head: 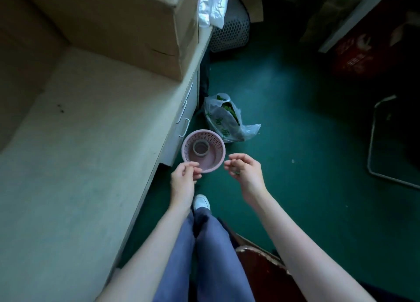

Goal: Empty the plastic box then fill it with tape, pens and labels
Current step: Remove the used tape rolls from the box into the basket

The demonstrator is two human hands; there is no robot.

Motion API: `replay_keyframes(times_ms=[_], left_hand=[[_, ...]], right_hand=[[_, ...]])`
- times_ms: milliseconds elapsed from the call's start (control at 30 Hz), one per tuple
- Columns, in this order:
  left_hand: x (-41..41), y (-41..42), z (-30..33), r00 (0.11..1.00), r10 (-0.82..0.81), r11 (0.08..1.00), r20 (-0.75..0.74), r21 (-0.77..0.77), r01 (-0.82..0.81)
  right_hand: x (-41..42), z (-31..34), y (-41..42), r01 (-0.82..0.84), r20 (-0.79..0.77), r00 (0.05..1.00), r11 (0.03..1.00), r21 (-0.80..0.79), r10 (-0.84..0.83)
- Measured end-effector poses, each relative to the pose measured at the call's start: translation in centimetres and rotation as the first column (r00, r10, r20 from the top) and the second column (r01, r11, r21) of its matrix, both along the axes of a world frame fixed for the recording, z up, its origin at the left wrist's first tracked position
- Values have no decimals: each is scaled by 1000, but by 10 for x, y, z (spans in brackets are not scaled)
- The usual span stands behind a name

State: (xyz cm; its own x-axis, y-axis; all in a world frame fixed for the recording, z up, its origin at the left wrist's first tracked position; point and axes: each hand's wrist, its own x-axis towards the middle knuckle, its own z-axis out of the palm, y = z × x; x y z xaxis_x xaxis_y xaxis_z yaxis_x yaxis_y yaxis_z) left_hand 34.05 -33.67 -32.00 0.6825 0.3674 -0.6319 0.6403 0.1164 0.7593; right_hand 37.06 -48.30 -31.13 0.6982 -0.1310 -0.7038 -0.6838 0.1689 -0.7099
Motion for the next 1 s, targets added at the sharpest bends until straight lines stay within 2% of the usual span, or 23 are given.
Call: replay_keyframes(times_ms=[167,367,600,833,1000], left_hand=[[-27,22,96,988,-123,992,92,29,120],[-56,50,165,981,-94,995,172,60,85],[-90,93,222,951,63,989,304,110,-101],[-142,154,266,879,169,930,447,222,-291],[-190,204,289,831,230,860,506,293,-417]], right_hand=[[-22,86,14,-119,76,990,992,46,115],[-33,145,41,-304,149,944,951,51,293],[-28,200,94,-479,274,863,858,184,423],[-49,247,174,-724,404,669,671,162,624],[-87,279,239,-826,495,544,535,177,677]])
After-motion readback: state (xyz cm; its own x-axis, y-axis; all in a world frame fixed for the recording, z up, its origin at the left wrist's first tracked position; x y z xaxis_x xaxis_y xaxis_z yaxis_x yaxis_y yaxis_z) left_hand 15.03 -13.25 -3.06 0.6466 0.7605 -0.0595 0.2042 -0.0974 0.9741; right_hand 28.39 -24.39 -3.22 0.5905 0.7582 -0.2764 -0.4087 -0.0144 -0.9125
